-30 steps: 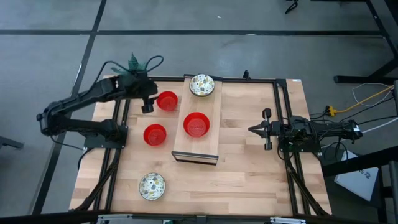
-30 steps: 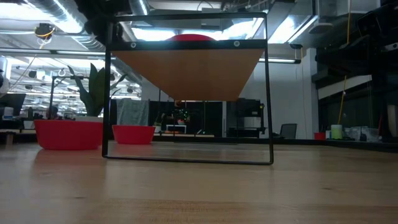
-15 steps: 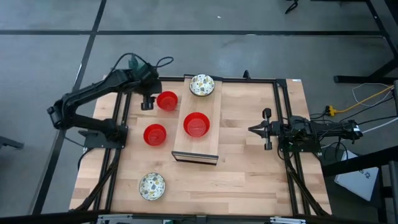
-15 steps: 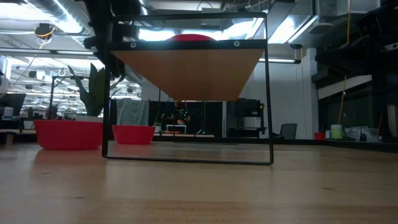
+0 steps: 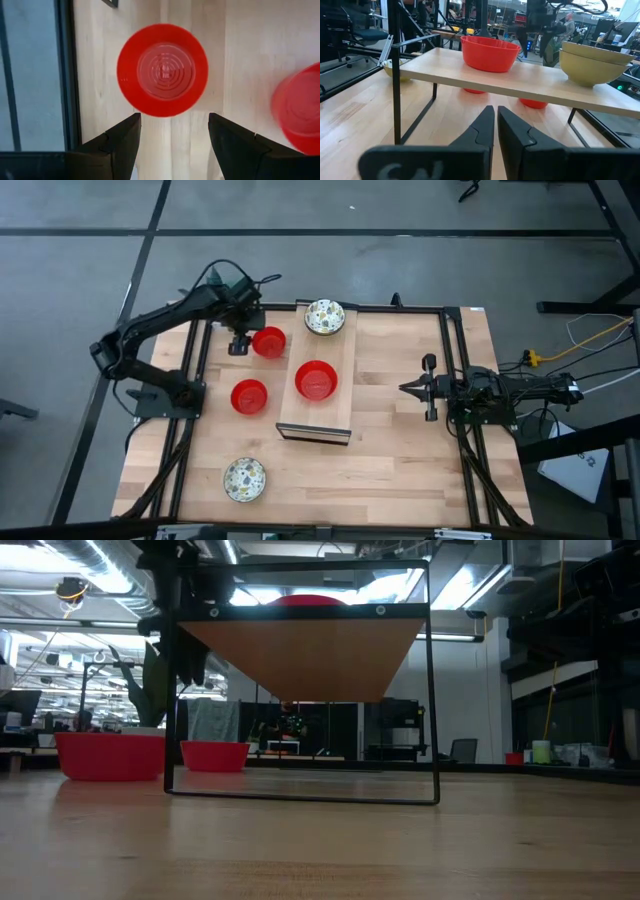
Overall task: Pick & Place Mini bowls
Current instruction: Stack the top red bowl on top of the red bowl on the shelf
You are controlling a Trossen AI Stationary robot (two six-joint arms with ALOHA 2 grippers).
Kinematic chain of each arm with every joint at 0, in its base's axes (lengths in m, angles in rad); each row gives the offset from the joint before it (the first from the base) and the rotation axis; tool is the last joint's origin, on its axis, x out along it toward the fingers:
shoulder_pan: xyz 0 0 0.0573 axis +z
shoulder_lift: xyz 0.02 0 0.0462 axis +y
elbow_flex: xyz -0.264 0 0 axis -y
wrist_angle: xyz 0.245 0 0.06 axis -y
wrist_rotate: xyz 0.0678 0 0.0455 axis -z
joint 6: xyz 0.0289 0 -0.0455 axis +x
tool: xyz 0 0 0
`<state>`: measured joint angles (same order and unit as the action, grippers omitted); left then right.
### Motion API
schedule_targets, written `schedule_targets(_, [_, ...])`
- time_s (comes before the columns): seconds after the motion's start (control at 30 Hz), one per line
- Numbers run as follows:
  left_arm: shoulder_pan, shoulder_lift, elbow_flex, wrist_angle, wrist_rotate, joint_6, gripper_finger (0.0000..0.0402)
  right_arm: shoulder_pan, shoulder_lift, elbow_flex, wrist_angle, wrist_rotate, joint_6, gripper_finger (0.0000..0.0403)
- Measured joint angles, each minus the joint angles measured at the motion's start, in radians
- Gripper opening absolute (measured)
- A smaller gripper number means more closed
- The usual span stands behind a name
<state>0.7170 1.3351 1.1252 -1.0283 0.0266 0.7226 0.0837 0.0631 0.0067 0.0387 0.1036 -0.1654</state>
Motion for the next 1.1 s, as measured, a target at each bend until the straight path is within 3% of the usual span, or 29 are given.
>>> schedule_targets(0.6, [-0.044,0.158,-0.006,0.031,-0.008,0.0,0.0226,0.0,0.0,0.0,0.0,0.0,0.0,0.0026])
schedule_targets(1.1, [-0.063,0.176,-0.008,0.044,0.015,-0.04,0.0226,0.0,0.0,0.0,0.0,0.0,0.0,0.0026])
